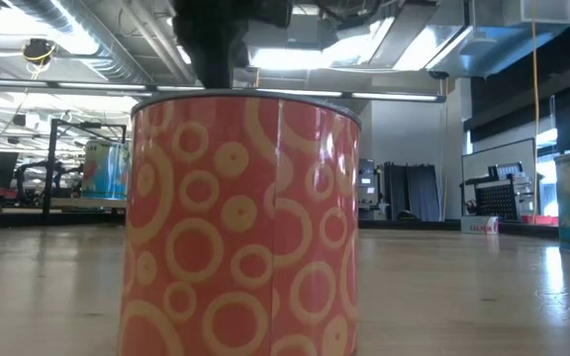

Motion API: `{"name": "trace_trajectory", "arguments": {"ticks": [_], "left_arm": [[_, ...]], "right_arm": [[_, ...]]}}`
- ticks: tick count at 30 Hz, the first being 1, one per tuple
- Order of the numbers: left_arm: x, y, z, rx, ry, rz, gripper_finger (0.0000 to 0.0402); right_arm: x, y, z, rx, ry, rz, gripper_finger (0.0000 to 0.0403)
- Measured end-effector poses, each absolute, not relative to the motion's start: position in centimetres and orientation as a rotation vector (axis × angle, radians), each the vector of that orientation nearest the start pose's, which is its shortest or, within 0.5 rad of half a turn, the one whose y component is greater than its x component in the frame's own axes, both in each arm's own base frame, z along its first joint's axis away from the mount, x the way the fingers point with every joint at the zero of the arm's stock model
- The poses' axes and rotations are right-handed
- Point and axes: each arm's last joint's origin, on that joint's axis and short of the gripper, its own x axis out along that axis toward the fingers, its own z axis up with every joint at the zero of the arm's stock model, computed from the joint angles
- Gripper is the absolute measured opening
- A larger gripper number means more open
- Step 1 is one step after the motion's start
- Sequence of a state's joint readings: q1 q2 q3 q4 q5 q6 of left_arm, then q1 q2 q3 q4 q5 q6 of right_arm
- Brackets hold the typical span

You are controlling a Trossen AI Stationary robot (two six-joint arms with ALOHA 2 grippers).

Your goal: Pick and place cans onto a shelf

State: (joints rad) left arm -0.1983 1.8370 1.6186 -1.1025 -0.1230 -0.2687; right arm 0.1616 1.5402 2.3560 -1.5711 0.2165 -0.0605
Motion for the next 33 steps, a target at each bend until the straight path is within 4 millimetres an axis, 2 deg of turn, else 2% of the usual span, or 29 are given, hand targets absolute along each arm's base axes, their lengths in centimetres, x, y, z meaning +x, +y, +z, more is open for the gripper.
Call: {"name": "trace_trajectory", "arguments": {"ticks": [3,11,16,23,33], "left_arm": [[36.2,-6.4,28.4,-0.058,1.265,0.15,0.0],[35.3,-4.3,32.6,-0.104,1.265,0.363,0.0],[34.6,-2.2,35.0,-0.155,1.253,0.472,0.0],[33.9,1.8,35.9,-0.217,1.274,0.601,0.0],[32.5,9.9,35.9,-0.308,1.264,0.832,0.0]], "right_arm": [[20.4,2.7,52.1,-0.2,0.744,-0.03,0.0073],[20.4,2.7,52.1,-0.2,0.744,-0.03,0.0073],[20.4,2.7,52.1,-0.196,0.744,-0.032,0.0073],[20.4,2.7,52.1,-0.195,0.744,-0.032,0.0073],[20.4,2.7,52.1,-0.195,0.744,-0.032,0.0073]]}}
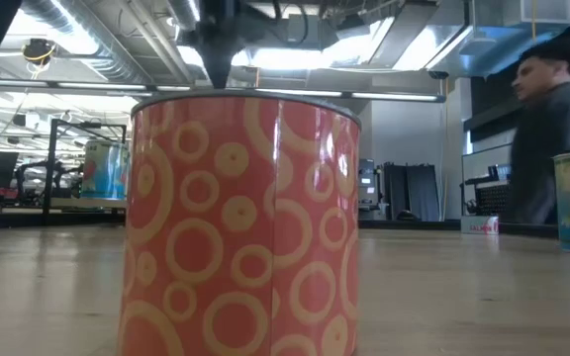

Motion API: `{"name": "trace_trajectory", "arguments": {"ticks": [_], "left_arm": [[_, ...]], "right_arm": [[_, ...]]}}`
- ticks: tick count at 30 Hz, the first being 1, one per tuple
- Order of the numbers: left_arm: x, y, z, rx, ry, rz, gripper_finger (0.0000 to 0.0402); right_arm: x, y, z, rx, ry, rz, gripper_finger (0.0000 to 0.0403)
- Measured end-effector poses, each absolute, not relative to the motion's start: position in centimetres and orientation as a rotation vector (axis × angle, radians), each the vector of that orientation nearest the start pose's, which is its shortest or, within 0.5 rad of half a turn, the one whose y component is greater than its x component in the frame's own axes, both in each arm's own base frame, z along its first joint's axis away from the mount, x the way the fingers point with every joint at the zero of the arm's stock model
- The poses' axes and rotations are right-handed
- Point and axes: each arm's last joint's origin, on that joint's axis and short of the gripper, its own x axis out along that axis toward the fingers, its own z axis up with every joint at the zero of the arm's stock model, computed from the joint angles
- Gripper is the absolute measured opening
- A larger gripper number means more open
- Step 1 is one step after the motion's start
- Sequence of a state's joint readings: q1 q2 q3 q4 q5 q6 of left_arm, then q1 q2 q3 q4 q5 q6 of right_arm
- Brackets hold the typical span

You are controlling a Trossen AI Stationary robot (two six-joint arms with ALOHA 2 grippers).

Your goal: Pick and place cans onto a shelf

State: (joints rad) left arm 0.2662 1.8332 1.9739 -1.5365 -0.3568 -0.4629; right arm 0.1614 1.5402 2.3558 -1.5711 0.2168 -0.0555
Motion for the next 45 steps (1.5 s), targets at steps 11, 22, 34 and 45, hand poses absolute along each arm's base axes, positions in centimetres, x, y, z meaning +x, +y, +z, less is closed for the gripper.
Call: {"name": "trace_trajectory", "arguments": {"ticks": [11,22,34,45], "left_arm": [[30.8,16.4,33.9,-0.367,1.24,0.985,0.0],[29.6,20.8,29.3,-0.444,1.223,1.006,0.0],[28.0,22.4,28.2,-0.48,1.272,1.005,0.0],[27.4,23.1,28.2,-0.487,1.282,1.007,0.0]], "right_arm": [[20.4,2.7,52.1,-0.196,0.744,-0.032,0.0073],[20.5,2.7,52.1,-0.195,0.744,-0.032,0.0073],[20.5,2.7,52.1,-0.194,0.744,-0.033,0.0073],[20.5,2.7,52.1,-0.17,0.743,-0.042,0.0073]]}}
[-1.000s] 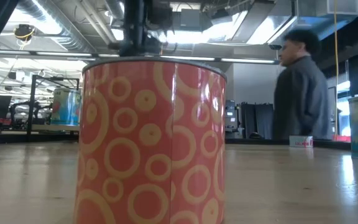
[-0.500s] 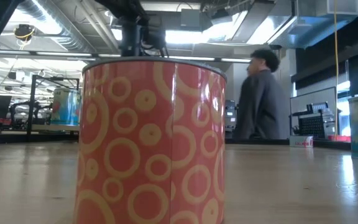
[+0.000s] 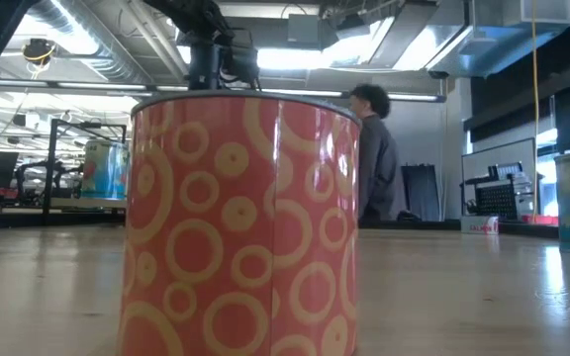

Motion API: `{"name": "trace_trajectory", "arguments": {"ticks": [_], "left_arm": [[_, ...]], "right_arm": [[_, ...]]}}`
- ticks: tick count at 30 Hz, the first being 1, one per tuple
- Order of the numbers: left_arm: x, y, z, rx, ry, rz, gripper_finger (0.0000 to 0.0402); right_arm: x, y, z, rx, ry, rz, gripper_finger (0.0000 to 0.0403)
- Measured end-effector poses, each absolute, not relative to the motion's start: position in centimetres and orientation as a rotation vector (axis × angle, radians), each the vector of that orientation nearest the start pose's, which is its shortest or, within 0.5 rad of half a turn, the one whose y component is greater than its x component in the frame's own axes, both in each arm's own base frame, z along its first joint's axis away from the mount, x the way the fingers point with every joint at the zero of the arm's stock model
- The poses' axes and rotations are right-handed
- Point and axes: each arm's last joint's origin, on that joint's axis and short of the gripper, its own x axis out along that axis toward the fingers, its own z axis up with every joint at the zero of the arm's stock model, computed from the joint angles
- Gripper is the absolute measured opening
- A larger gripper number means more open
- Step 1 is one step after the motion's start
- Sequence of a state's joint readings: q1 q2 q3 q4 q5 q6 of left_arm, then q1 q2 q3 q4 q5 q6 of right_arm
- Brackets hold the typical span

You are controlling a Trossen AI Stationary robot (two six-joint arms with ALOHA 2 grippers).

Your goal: Pick and place cans onto a shelf

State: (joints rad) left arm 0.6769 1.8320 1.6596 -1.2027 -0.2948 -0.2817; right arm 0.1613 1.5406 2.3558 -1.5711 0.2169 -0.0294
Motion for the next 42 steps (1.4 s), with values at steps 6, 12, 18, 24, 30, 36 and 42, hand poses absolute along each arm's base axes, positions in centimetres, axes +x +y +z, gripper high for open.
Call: {"name": "trace_trajectory", "arguments": {"ticks": [6,12,18,24,30,36,42], "left_arm": [[27.4,23.1,28.2,-0.491,1.282,1.003,0.0],[27.4,23.1,28.2,-0.499,1.281,0.99,0.0001],[27.5,23.0,28.2,-0.523,1.277,0.966,0.003],[27.5,23.0,28.2,-0.517,1.278,0.974,0.0044],[27.5,22.9,29.0,-0.512,1.277,0.976,0.0044],[28.5,22.0,31.3,-0.528,1.213,0.927,0.0036],[30.0,20.1,30.3,-0.462,1.251,0.857,0.0003]], "right_arm": [[20.5,2.7,52.1,-0.169,0.743,-0.042,0.0073],[20.5,2.7,52.1,-0.168,0.743,-0.043,0.0073],[20.5,2.7,52.1,-0.168,0.743,-0.043,0.0073],[20.5,2.7,52.1,-0.168,0.743,-0.043,0.0073],[20.5,2.7,52.1,-0.168,0.743,-0.043,0.0073],[20.5,2.7,52.1,-0.168,0.743,-0.043,0.0073],[20.5,2.7,52.1,-0.168,0.743,-0.043,0.0073]]}}
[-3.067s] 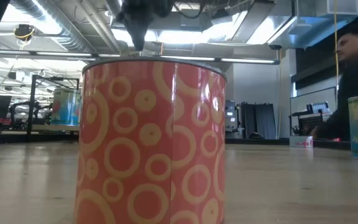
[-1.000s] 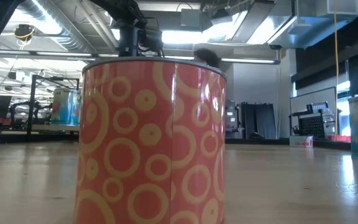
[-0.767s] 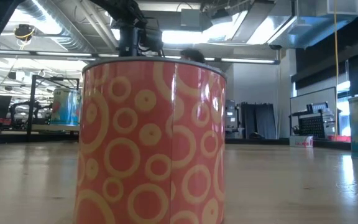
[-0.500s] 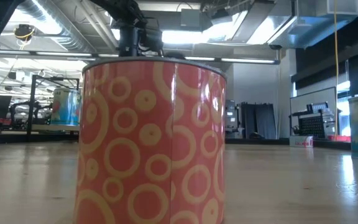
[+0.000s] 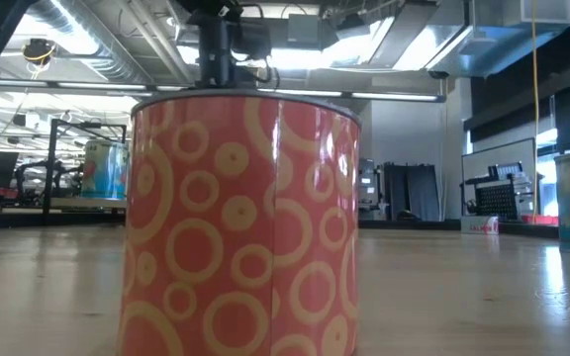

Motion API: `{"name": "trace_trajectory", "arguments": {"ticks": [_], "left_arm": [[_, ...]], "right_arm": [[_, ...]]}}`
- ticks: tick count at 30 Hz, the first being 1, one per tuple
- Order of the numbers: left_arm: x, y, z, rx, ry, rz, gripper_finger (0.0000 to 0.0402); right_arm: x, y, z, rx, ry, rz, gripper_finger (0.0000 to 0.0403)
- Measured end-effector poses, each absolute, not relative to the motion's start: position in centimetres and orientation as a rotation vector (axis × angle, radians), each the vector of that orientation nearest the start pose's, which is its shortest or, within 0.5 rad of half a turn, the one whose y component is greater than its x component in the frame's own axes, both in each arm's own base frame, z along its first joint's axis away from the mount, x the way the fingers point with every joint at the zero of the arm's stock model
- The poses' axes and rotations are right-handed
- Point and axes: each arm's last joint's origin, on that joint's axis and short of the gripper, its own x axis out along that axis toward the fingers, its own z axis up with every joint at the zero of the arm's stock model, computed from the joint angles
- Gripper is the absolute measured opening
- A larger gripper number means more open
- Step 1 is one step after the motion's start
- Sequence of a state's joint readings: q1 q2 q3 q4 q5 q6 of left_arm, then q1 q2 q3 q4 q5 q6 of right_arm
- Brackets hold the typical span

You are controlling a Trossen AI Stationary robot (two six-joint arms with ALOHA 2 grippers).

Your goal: Pick and place cans onto a shelf

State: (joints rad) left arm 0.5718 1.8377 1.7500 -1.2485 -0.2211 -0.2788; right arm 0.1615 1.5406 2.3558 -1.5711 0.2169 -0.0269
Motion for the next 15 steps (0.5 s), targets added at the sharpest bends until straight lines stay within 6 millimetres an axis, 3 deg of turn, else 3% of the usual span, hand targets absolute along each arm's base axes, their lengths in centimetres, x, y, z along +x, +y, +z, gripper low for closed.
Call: {"name": "trace_trajectory", "arguments": {"ticks": [7,15], "left_arm": [[30.3,19.8,27.7,-0.388,1.289,0.91,0.0001],[29.6,20.7,27.0,-0.348,1.312,0.973,0.0]], "right_arm": [[20.5,2.7,52.1,-0.17,0.743,-0.042,0.0073],[20.5,2.7,52.1,-0.169,0.743,-0.042,0.0073]]}}
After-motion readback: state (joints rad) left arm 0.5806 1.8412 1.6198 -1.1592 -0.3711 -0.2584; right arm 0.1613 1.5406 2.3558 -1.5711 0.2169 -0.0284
